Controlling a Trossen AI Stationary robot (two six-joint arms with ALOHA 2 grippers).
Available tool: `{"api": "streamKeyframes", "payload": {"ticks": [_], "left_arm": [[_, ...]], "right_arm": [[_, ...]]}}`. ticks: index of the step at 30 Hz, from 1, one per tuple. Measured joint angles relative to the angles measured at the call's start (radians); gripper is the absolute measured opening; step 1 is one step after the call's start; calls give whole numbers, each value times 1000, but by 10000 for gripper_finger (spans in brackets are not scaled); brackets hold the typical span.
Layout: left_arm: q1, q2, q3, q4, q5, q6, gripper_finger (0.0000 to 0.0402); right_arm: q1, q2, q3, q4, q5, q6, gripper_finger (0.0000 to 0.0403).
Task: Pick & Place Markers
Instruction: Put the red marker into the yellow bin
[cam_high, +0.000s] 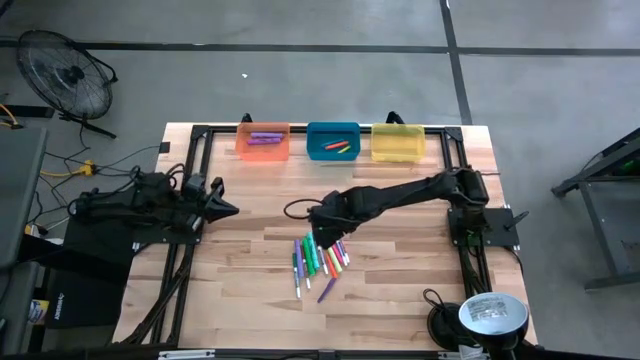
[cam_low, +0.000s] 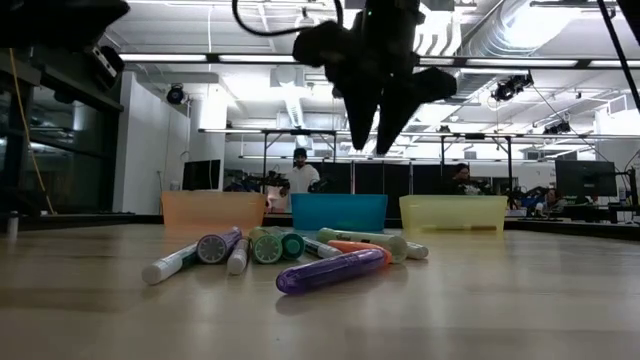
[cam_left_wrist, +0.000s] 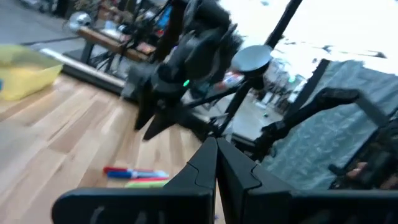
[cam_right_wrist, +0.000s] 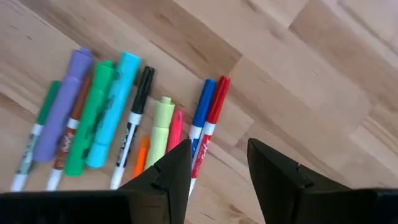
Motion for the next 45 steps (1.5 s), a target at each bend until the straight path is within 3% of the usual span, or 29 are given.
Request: {"api": "streamKeyframes", "payload": {"ticks": [22, 39, 45], "left_arm": [[0, -3, -11, -19, 12, -5, 0], [0, -3, -11, -32, 2, -7, 0], [0, -3, -11, -34, 1, -7, 0]], "right_arm": [[-6, 162, -1, -18, -40, -51, 144], [-37, 165, -3, 32, -27, -62, 144], [-50, 165, -76, 93, -58, -53, 144]]}}
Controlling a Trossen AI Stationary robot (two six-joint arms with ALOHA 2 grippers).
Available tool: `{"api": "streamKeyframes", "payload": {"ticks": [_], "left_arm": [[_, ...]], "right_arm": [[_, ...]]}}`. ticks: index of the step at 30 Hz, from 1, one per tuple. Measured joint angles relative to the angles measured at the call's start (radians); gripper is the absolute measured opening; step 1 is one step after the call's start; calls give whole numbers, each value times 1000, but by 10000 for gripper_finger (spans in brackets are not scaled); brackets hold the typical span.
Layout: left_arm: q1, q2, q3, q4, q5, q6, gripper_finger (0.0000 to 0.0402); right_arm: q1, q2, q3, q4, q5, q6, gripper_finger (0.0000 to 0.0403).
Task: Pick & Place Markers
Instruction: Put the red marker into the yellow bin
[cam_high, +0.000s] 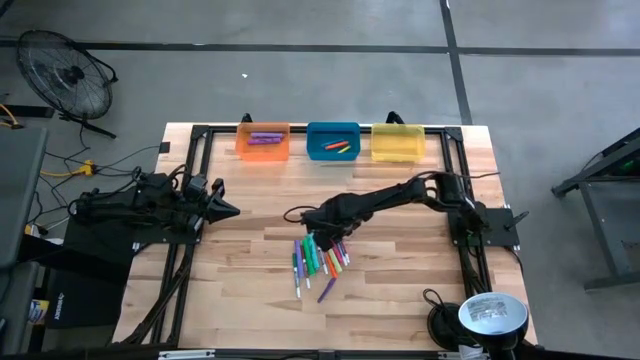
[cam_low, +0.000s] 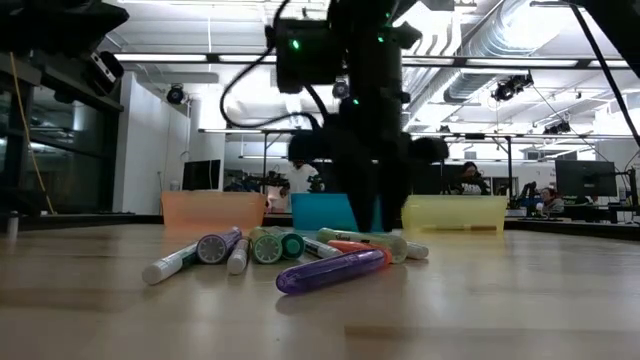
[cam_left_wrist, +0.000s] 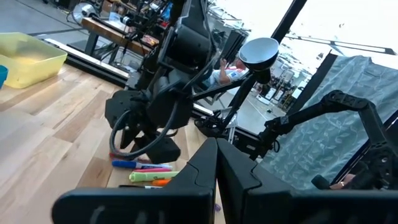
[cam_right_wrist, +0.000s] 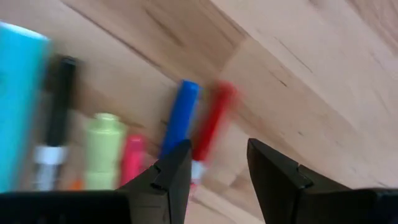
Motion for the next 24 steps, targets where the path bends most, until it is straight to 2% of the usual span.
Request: {"api": "streamKeyframes", "payload": {"ticks": [9, 16, 24], "left_arm": [[0, 0, 0, -26, 0, -17, 0], [0, 0, 1, -27, 0, -18, 0], [0, 0, 2, -47, -13, -18, 0]], "right_arm": [[8, -8, -80, 74, -37, 17, 144], [35, -6, -82, 75, -30, 48, 144], [77, -4, -83, 62, -71, 93, 144]]}}
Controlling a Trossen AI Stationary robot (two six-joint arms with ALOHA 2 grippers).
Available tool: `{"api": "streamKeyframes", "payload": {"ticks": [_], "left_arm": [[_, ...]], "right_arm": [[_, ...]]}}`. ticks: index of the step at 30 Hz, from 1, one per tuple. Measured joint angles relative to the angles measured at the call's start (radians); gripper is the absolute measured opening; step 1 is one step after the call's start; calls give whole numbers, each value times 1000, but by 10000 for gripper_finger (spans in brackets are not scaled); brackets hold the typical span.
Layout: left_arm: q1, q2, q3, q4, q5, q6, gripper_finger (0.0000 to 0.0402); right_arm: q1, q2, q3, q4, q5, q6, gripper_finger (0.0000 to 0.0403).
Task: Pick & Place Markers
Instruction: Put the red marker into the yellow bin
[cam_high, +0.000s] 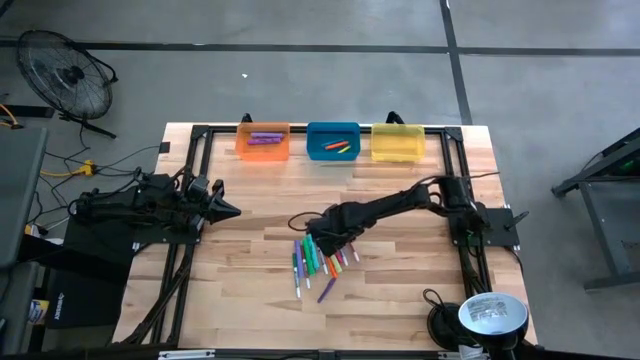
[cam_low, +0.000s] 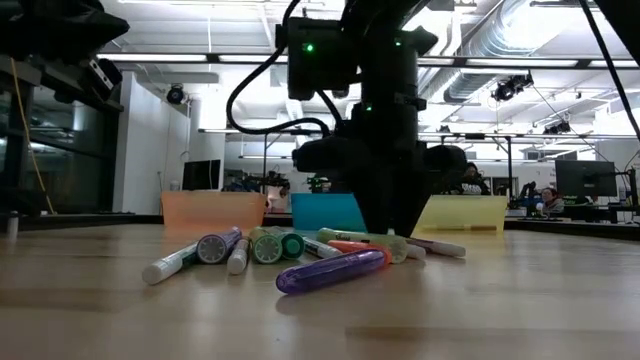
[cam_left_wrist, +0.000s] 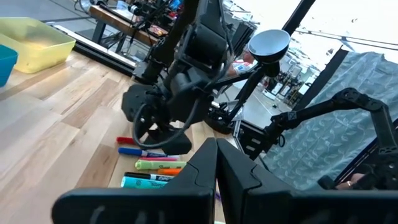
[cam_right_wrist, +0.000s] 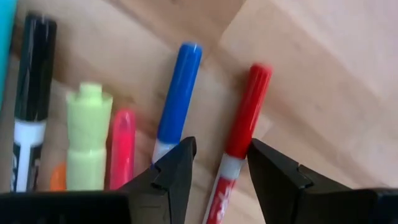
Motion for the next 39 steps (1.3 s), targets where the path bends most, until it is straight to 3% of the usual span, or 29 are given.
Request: {"api": "streamKeyframes", "payload": {"ticks": [11, 27, 39], "left_arm": [[0, 0, 0, 2, -1, 0, 0], [0, 0, 0, -19, -2, -2, 0], [0, 0, 0, -24, -2, -2, 0]], "right_arm": [[37, 1, -1, -35, -61, 25, 137], [28, 1, -1, -39, -68, 14, 22], [23, -26, -3, -62, -46, -5, 18]]}}
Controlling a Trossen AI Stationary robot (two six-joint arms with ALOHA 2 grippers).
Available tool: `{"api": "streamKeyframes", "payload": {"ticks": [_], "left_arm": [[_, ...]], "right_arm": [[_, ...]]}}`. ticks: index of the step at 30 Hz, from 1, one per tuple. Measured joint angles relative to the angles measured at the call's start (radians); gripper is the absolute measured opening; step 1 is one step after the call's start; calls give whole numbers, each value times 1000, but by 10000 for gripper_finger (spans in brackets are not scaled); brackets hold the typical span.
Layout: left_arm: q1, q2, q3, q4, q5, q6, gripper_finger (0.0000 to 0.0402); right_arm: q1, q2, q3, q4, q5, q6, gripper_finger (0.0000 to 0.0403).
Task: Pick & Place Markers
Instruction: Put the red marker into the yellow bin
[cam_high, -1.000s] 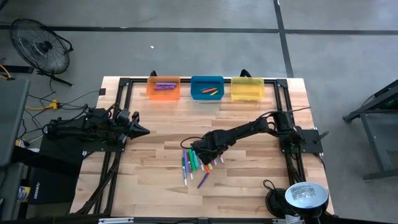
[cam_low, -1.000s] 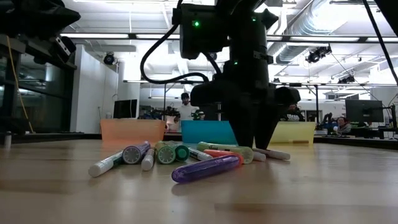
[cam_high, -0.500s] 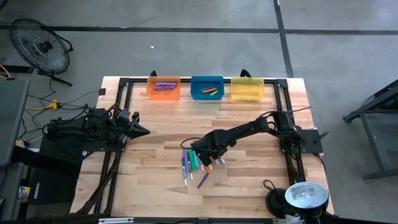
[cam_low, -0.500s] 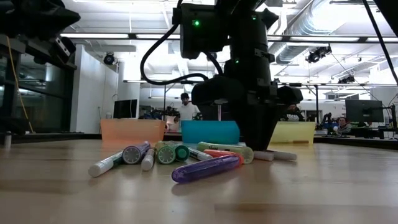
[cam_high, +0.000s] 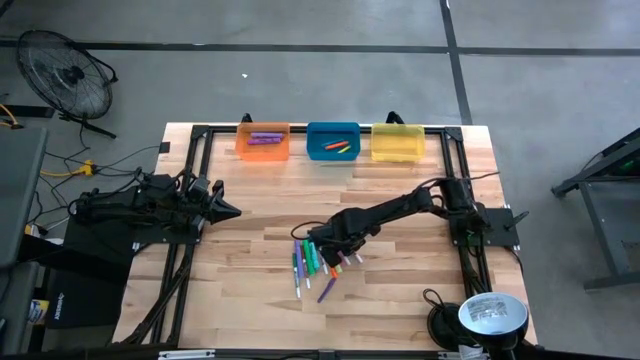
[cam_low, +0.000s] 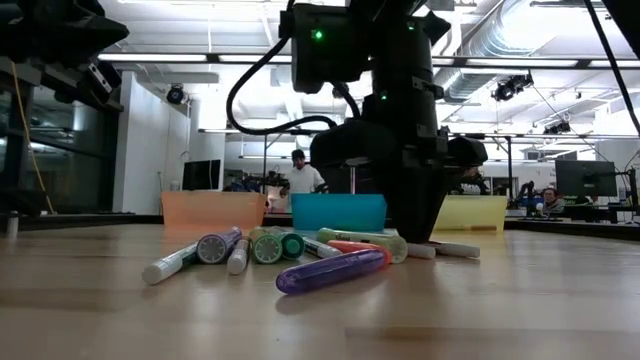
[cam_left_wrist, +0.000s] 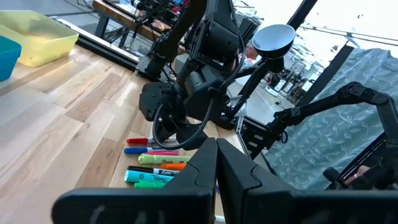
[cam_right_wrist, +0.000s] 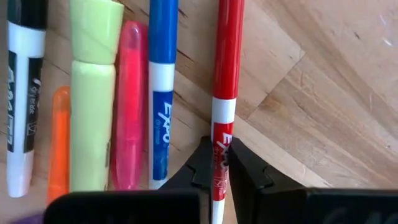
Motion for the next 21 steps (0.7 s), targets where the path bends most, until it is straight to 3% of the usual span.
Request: {"api": "streamKeyframes", "payload": {"ticks": [11, 17, 21], "left_arm": [[0, 0, 0, -18, 5, -29, 0], [0, 0, 0, -61, 128, -28, 1], [0, 0, 0, -94, 129, -29, 1]], "right_arm": [[-36, -120, 0, -106, 95, -8, 17], [-81, -195, 0, -150, 113, -66, 17], [-124, -257, 2, -186, 127, -128, 17]]}}
